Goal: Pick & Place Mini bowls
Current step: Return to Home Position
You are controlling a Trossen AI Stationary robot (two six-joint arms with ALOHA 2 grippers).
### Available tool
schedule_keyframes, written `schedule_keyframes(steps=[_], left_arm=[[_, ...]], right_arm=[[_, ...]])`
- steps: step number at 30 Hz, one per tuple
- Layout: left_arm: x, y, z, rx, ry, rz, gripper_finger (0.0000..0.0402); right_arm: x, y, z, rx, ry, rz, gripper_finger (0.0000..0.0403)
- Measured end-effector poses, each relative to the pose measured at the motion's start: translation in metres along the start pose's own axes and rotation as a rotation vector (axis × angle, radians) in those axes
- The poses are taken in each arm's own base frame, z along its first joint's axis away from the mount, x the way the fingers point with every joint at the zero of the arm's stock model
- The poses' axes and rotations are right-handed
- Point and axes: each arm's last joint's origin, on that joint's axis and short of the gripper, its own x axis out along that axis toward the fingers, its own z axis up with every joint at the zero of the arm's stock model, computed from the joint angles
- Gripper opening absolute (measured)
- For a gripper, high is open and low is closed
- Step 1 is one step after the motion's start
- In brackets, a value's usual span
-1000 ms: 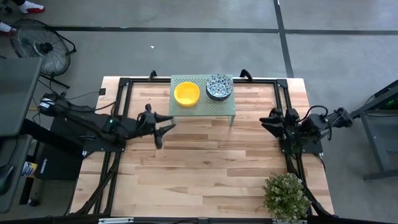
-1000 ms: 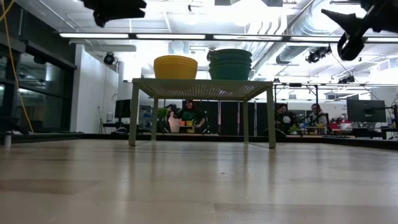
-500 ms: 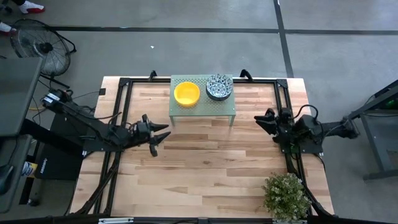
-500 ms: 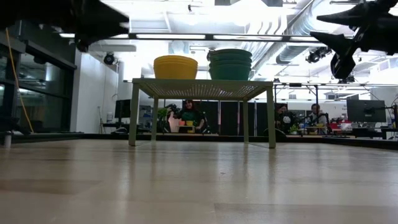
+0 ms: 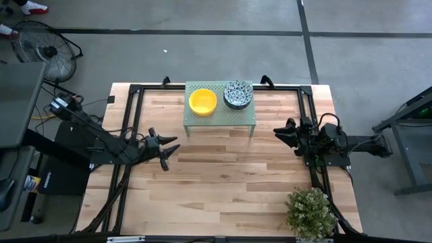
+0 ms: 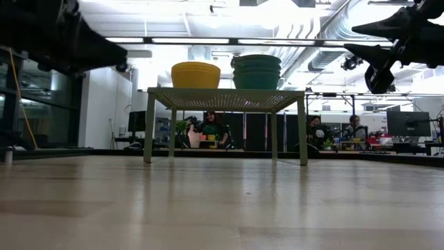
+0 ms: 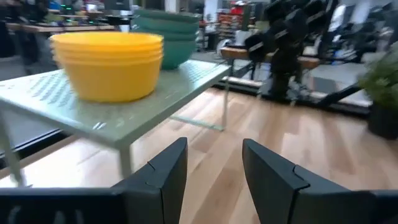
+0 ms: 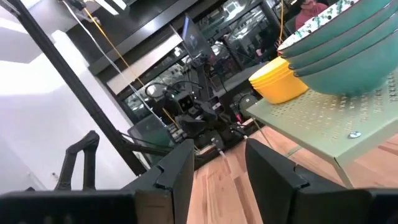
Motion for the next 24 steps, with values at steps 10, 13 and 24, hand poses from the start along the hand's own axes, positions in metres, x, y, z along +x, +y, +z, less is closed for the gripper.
schedule_keyframes(steps=[10,13,24], left_arm=[[-0.019,0.002,-0.015,0.039,-0.019,-0.031,0.0152],[-0.021,0.004,-0.019,0.055,-0.016,-0.015,0.0152],[-0.024,0.012,-0.034,0.105,0.011,-0.041,0.0152]], right_arm=[[0.0,0.0,0.0,0.001,-0.001,-0.001,0.0133],[0.0,0.0,0.0,-0.014,-0.001,-0.001,0.0133],[0.0,-0.001,-0.001,-0.029,0.01,-0.007,0.0133]])
